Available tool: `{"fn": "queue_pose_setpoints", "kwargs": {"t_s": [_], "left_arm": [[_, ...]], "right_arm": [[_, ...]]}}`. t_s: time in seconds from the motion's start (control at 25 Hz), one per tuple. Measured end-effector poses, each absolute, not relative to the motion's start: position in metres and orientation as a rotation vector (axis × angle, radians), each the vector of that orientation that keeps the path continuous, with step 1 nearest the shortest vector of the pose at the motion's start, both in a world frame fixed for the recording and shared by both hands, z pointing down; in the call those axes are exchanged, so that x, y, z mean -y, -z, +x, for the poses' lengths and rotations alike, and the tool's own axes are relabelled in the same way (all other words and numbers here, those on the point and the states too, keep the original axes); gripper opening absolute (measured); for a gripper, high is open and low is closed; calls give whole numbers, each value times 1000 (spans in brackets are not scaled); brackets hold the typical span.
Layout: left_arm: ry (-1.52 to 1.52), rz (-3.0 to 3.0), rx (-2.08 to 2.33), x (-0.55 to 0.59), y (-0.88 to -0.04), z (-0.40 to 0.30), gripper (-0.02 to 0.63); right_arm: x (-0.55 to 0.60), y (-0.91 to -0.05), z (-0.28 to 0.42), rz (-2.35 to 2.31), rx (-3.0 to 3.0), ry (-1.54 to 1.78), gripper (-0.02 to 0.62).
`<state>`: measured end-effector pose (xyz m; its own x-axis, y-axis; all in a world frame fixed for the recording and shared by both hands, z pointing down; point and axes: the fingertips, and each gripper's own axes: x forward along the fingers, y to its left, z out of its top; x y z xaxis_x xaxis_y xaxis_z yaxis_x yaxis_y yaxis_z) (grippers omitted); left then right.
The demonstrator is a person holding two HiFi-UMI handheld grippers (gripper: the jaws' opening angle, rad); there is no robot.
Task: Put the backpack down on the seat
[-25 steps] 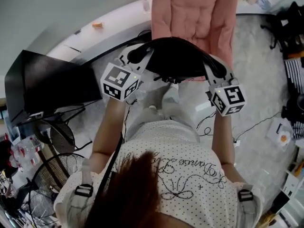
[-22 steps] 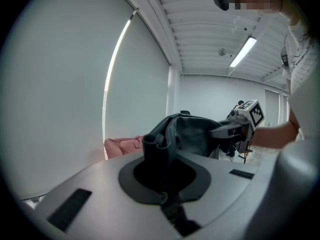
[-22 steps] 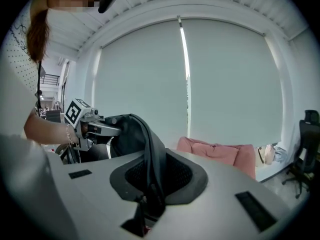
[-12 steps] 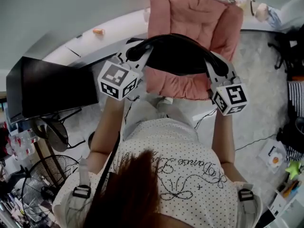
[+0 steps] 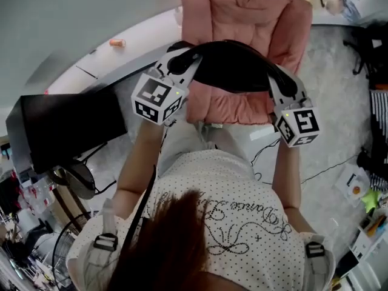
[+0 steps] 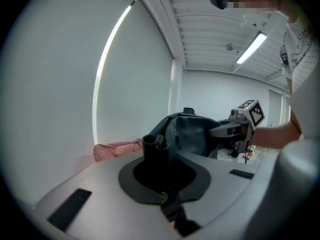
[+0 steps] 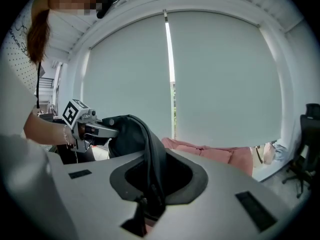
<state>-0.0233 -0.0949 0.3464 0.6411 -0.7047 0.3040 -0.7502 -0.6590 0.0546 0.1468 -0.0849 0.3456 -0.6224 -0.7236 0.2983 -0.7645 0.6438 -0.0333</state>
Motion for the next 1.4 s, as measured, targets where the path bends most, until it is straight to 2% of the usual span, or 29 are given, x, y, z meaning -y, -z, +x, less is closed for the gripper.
{"fn": "queue_pose_setpoints", "kwargs": {"t_s": [0.76,1.28,1.4], "left_arm": [[-494,2777,695,201,-402,-48,9],[-531,2671,774,201,-452,-24,9],[-547,2635,792,196,-472,-3,8]], "right_arm": [[120,-401,103,1627,2324,-531,57],[132,-452,133,1540,2309,-597,57],[136,-471,158,1502,2299,-634,58]]}}
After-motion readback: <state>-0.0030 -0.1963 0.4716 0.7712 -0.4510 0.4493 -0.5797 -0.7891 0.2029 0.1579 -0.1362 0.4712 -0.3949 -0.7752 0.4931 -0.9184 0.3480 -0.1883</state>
